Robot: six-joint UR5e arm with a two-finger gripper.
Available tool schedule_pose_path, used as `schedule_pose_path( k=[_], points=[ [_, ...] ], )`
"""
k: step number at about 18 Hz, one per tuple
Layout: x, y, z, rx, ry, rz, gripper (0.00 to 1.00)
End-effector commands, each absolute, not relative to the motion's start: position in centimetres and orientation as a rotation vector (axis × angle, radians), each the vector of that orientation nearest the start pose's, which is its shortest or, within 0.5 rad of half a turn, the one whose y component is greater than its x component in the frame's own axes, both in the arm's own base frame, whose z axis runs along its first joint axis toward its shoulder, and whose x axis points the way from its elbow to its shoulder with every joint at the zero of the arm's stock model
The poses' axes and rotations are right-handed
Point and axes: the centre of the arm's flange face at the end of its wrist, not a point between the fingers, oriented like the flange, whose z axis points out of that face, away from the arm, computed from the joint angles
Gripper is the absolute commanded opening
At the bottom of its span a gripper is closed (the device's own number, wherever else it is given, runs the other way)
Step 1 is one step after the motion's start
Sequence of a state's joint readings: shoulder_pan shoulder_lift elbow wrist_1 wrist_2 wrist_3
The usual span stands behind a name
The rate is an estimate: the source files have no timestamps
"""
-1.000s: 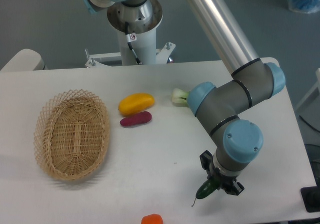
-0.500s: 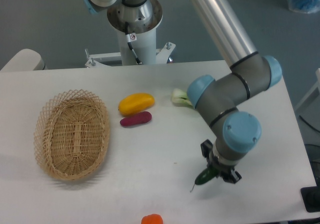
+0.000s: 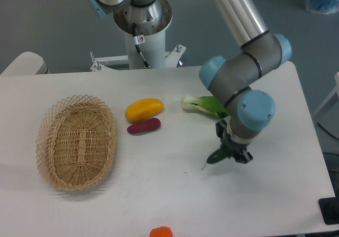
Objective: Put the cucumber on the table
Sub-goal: 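Lower the cucumber onto the table and open the gripper, then raise the open gripper and withdraw it away from the cucumber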
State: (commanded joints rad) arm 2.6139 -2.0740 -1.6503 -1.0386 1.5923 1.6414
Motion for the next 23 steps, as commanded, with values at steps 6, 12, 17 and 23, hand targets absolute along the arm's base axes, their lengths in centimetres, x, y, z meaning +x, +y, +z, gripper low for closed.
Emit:
schedule_pose_path(
  k=[6, 12, 17, 23],
  points=[
    [-45.6, 42.7, 21.7, -3.035, 0.904, -0.080, 0.87],
    [-47.2, 43.5, 23.9, -3.035, 0.872, 0.019, 1.00],
    [-50.7, 46.7, 25.9, -3.012, 0.888, 0.087, 1.00],
    [-53.4, 51.3, 28.0, -3.019, 0.840, 0.067, 1.00]
  ],
)
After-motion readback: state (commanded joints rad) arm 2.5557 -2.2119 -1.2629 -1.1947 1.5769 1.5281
